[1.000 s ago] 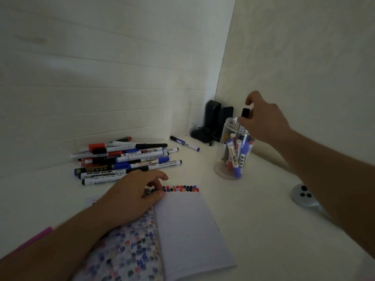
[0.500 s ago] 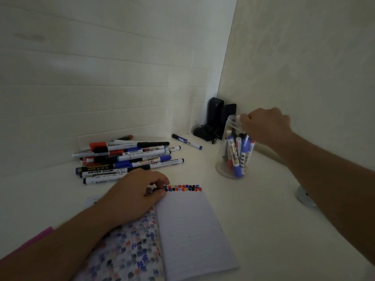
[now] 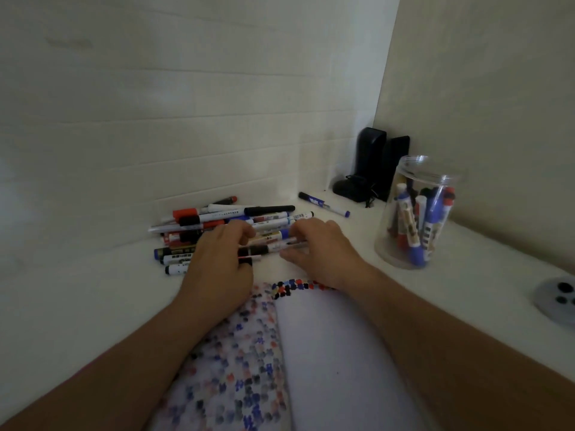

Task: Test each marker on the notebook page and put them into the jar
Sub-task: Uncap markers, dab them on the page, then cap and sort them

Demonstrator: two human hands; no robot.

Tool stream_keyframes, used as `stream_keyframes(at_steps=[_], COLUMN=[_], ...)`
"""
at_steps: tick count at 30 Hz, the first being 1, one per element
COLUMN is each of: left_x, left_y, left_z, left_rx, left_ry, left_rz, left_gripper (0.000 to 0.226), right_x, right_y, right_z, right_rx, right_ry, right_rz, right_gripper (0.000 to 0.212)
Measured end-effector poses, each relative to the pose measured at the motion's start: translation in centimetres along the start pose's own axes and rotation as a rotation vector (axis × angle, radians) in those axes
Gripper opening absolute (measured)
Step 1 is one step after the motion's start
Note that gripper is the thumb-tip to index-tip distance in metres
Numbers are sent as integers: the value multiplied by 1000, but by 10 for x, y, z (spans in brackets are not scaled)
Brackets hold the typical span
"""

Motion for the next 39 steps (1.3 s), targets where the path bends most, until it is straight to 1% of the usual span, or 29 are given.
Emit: stream_keyframes(at_steps=[2, 4, 5, 8, 9, 11, 12, 13, 15, 16, 17, 18, 20, 22, 23, 25, 27, 29, 31, 35, 39], left_x=[0, -2, -4, -7, -7, -7, -7, -6, -2, 1, 4, 6, 8, 7, 7, 7, 6, 7, 8, 8, 7], left_y=[0, -1, -2, -3, -2, -2, -2, -2, -2, -2, -3, -5, -11, -15, -17, -19, -20, -21, -20, -18, -17], left_z=[3, 4, 4, 6, 7, 9, 9, 7, -1, -6, -12, -19, -28, -34, -36, -38, -38, -39, -41, -39, -35], left_rx=[28, 19, 14, -10, -30, -43, -42, -50, -111, -148, -168, -164, -163, -244, -280, -316, -320, -332, -358, -383, -421], left_ry=[3, 28, 41, 66, 74, 82, 84, 89, 102, 91, 54, -6, -120, -146, -149, -150, -159, -161, -138, -71, -40], left_rz=[11, 41, 60, 82, 74, 69, 67, 56, 17, 11, 26, 59, 149, 198, 215, 243, 263, 240, 194, 149, 115], left_gripper=[53, 50, 49, 45, 43, 41, 41, 40, 42, 44, 46, 47, 37, 19, 14, 17, 27, 27, 20, 22, 17], right_x=[-7, -9, -7, 5, 10, 21, 25, 28, 33, 35, 35, 36, 36, 33, 32, 29, 31, 33, 32, 29, 28], right_y=[2, 1, 2, 5, 6, 7, 5, 1, -8, -14, -21, -27, -40, -51, -55, -56, -56, -57, -58, -58, -57], right_z=[3, 5, 5, 9, 10, 13, 15, 19, 24, 25, 25, 24, 21, 17, 14, 10, 8, 10, 14, 19, 24], right_rx=[61, 82, 81, 109, 122, 117, 123, 153, 237, 274, 303, 314, 312, 331, 335, 333, 322, 315, 316, 325, 356], right_ry=[-117, -196, -221, -293, -269, -106, -28, 12, -25, -74, -112, -125, -107, -102, -95, -56, -46, -40, -18, -41, -90], right_rz=[67, 112, 90, -45, -73, -67, -35, 3, 93, 124, 145, 154, 148, 139, 135, 112, 69, 41, 24, 19, -12], right_gripper=[44, 41, 39, 28, 24, 16, 16, 25, 53, 59, 57, 48, 31, 32, 35, 40, 39, 33, 31, 38, 43])
Point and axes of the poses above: each hand's wrist, its own y-axis towards the middle knuckle, its own x-axis out of the back of the hand, z = x × y, the point moved 4 cm from there along y, towards the middle knuckle, and after that the axes turned 14 degrees about -z, right-handed, at the moved point
